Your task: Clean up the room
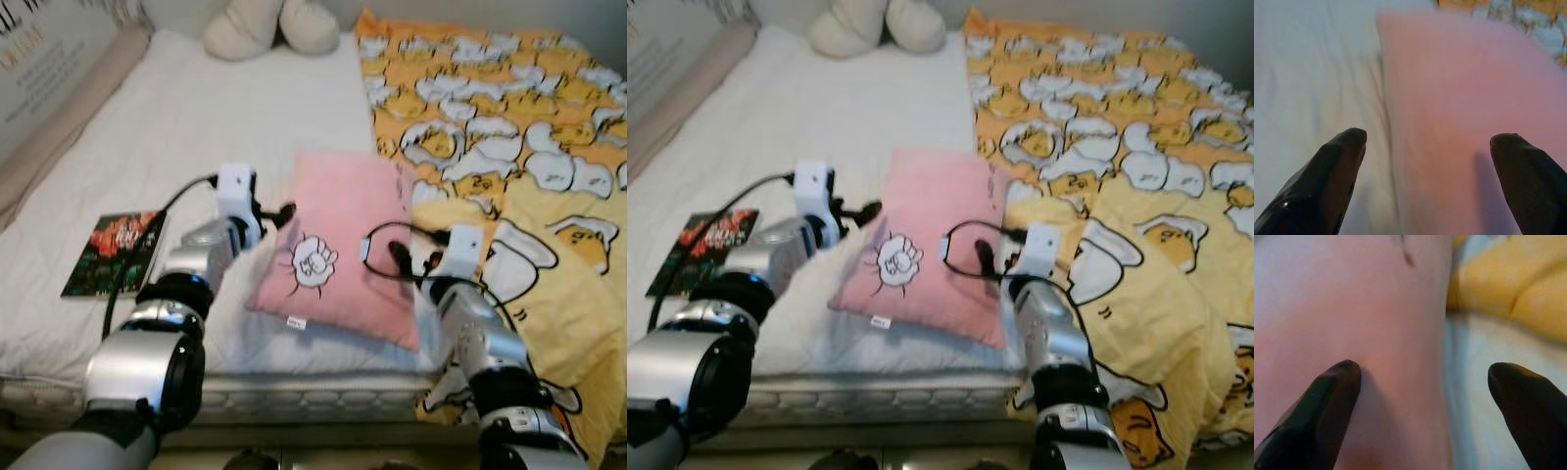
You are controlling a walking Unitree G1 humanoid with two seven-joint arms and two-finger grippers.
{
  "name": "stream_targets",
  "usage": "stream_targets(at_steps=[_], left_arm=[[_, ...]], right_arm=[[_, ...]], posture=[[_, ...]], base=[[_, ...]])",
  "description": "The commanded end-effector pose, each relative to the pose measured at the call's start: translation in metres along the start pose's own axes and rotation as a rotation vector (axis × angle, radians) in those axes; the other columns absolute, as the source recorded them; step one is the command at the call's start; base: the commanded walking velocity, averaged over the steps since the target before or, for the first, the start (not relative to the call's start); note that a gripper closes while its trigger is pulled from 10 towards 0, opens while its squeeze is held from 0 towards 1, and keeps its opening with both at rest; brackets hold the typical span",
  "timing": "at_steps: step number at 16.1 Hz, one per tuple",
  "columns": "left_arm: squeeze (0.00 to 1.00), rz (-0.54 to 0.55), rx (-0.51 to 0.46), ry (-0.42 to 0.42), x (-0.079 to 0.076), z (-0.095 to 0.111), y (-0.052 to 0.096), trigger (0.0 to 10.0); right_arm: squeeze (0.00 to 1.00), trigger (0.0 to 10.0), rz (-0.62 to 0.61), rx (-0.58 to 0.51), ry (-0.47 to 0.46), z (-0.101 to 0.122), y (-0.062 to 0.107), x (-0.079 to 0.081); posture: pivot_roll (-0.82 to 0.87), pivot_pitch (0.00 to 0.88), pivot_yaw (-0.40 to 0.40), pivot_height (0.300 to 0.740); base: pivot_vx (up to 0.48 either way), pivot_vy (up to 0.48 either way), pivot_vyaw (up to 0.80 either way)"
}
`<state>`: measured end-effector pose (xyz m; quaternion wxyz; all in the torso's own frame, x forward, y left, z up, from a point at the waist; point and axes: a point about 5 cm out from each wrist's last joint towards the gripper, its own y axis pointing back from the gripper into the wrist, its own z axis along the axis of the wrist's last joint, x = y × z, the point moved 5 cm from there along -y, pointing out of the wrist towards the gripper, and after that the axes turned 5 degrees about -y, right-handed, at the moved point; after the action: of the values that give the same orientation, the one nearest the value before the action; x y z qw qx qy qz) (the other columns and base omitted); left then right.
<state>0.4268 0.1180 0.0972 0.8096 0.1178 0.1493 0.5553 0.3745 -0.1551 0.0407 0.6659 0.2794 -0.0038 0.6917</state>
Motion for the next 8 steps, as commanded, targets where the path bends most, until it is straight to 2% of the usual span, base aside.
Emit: stream_targets(at_steps=[1,2,4,5,6,8], left_arm=[[0.00,-0.032,0.067,0.024,-0.009,-0.019,-0.001,10.0],[0.00,-0.023,0.116,0.058,-0.012,-0.038,-0.001,10.0],[0.00,-0.015,0.170,0.094,-0.020,-0.059,-0.001,10.0],[0.00,-0.020,0.187,0.106,-0.024,-0.066,-0.001,10.0],[0.00,-0.042,0.200,0.150,-0.034,-0.073,-0.001,10.0],[0.00,-0.067,0.191,0.193,-0.041,-0.071,-0.003,10.0]], right_arm=[[0.00,10.0,-0.001,0.036,-0.020,-0.007,-0.004,0.001],[0.00,10.0,-0.021,0.061,-0.038,-0.013,-0.006,0.000],[0.00,10.0,-0.008,0.077,-0.088,-0.020,-0.011,0.012],[0.00,10.0,0.006,0.087,-0.121,-0.024,-0.013,0.018],[0.00,10.0,0.029,0.115,-0.220,-0.032,-0.017,0.031],[0.00,10.0,0.057,0.116,-0.277,-0.033,-0.019,0.042]], posture=[[-0.07,0.130,0.045,0.740],[-0.06,0.143,0.039,0.740],[-0.06,0.150,0.039,0.740],[-0.06,0.154,0.037,0.740],[-0.06,0.155,0.037,0.740],[-0.06,0.155,0.036,0.740]], base=[[0.000,0.000,0.00],[0.000,0.000,0.00],[0.000,0.000,0.00],[0.000,0.000,0.00],[0.000,0.000,0.00],[0.000,0.000,0.00]])
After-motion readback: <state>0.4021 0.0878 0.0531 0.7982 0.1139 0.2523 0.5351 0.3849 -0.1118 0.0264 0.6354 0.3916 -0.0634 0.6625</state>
